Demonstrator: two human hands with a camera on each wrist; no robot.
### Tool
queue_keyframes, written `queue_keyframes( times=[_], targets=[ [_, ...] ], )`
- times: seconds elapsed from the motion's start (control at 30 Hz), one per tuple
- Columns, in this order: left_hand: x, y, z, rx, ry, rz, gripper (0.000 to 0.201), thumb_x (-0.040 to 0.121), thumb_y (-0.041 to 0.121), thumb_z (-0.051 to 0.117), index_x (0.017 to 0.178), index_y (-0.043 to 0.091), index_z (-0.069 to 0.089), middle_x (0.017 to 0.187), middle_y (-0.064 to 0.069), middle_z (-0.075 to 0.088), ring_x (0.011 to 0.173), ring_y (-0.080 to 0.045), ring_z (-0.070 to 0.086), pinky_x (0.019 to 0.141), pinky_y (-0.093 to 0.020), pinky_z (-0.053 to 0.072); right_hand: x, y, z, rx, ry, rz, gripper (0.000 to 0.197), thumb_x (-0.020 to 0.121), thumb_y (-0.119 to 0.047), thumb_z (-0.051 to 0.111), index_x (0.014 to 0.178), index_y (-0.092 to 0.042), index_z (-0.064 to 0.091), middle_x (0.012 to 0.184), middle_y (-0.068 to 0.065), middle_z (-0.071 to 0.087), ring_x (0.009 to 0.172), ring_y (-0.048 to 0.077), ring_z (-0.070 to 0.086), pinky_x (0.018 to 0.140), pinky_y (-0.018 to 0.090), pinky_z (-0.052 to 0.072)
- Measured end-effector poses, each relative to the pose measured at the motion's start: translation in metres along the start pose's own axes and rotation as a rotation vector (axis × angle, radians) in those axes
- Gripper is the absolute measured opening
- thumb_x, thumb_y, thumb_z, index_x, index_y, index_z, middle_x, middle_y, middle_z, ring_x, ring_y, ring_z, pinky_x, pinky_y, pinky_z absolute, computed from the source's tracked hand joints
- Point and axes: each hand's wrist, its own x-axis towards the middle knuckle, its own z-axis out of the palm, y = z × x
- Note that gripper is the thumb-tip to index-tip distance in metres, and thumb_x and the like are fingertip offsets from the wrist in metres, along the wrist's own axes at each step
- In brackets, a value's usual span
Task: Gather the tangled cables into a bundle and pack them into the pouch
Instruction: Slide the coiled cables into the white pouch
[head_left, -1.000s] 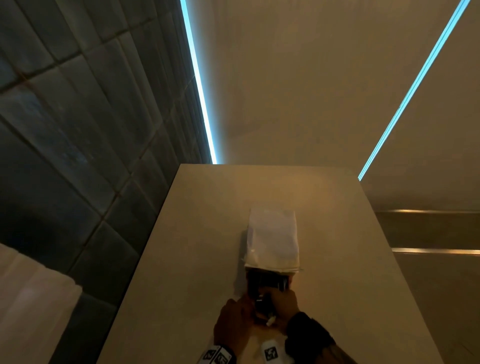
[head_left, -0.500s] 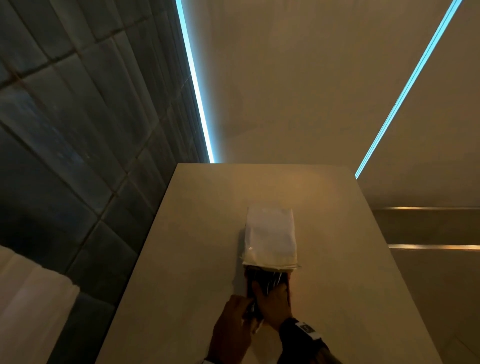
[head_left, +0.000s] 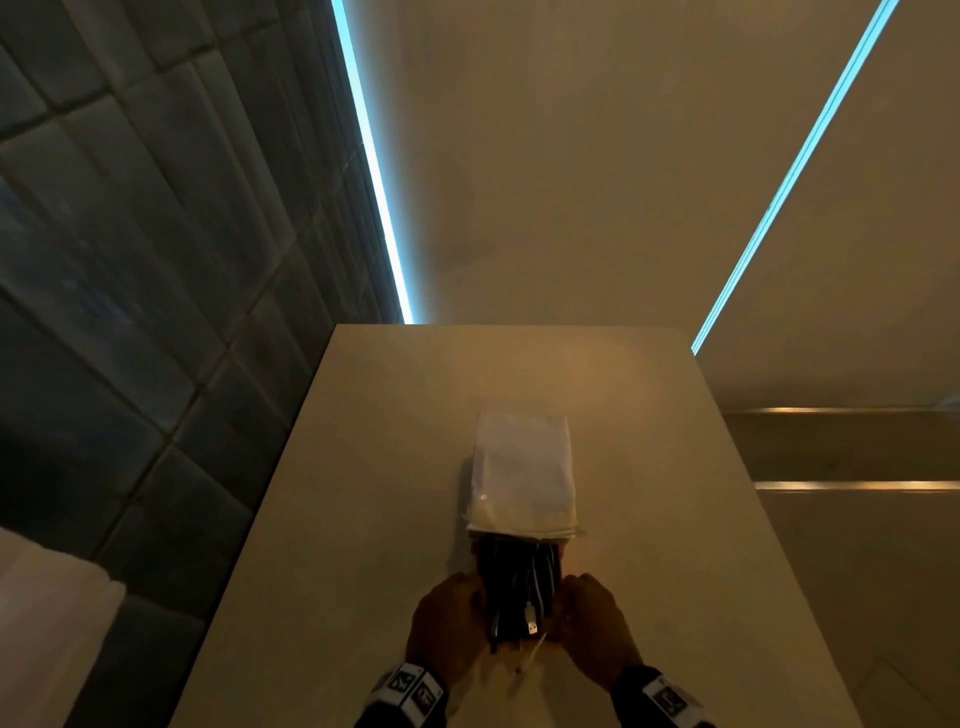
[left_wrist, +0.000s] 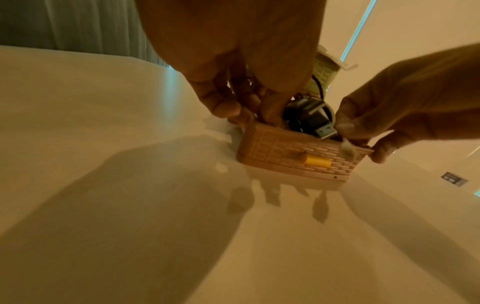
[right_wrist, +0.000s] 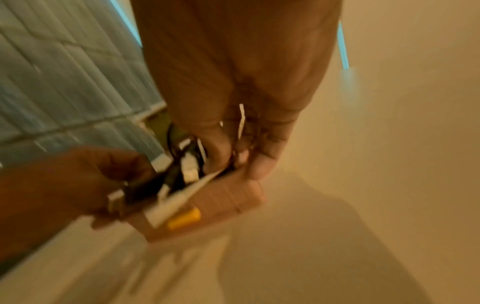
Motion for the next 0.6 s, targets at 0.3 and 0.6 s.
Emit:
queue_keyframes(
  times=[0.3,0.6],
  targets=[
    [-0.013,-0.011,-0.017,-0.319,-0.158,-0.076,0.011,0.079,0.035,0.066,0.085,0.027,0.067,0.087,0.010,0.070,0.081,-0.004,0.065,0.075,-0.027,0.054,0.009,0.003,-0.004,0.155,-0.052,0.000,0.018,0.080,-0.023,0.059,0.071,-0.026,0.043,0.076,-0.009,0.054,0.065,0.006,0.055,0.057,0.020,0.046],
    [-0.011,0.006,-0.001,-0.088,-0.098,-0.093,0.023,0.074,0.049,0.064,0.084,0.038,0.047,0.085,0.015,0.055,0.078,-0.006,0.054,0.064,-0.017,0.040,-0.008,0.013,-0.009,0.114,-0.158,-0.061,0.034,0.062,-0.045,0.078,0.079,-0.039,0.049,0.095,-0.005,0.051,0.081,0.006,0.049,0.065,0.021,0.043]
  ],
)
